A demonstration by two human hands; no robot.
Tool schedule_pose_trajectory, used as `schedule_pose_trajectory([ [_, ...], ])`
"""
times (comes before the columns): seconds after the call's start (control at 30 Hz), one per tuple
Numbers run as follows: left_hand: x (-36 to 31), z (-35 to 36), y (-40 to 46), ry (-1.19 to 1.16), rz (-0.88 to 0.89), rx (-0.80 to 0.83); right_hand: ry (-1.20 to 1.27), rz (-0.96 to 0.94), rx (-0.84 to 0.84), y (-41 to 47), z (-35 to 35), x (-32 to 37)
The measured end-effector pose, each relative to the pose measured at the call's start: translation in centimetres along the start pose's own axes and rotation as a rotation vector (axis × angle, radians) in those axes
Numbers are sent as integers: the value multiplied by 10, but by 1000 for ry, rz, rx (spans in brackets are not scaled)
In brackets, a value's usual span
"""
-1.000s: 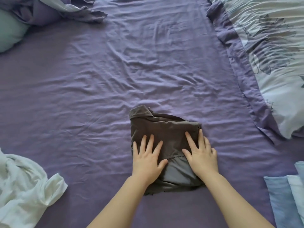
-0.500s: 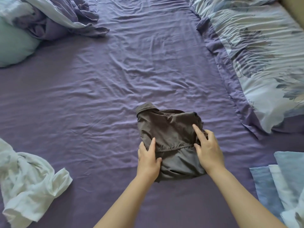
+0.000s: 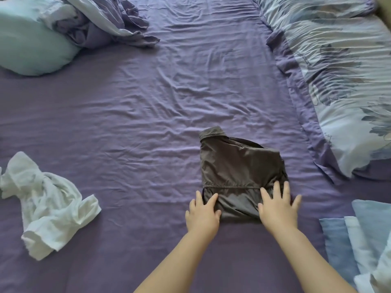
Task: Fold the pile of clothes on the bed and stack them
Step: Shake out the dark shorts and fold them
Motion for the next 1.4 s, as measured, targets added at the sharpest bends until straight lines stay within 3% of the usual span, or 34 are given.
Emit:
schedule_pose_trajectory([
  [0.17,21,-20,-17,-5,43,-77,167,-190,-218,-28,-21,45],
  [0.33,71,-50,-33,-96,-112,-10,310,-352,-190,-61,-37,94],
  [0.67,214,-86,-77,-261,-316,-28,197,-536,-122,-110,-40,209],
  [0.97,361,-104,-110,-261,-407,-44,64,-625,-16,-158,-42,333],
  [1.13,435,-132,-101,-293,-451,-177,138,-693,-66,-167,-49,413],
  [1.23,466,-146,-83,-443,-446,-248,259,-713,-118,-170,-55,469],
  [1.4,484,-151,-56,-772,-333,-313,487,-549,-155,-167,-53,534],
])
Point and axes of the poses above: each hand's wrist, its own y-axis towards the middle knuckle, its own z-axis out of the palm, x = y × z, the point moved 1 cm from there along y, towards the middle knuckle, and after that the axes turned 10 degrees about -x, right-handed, at the moved point
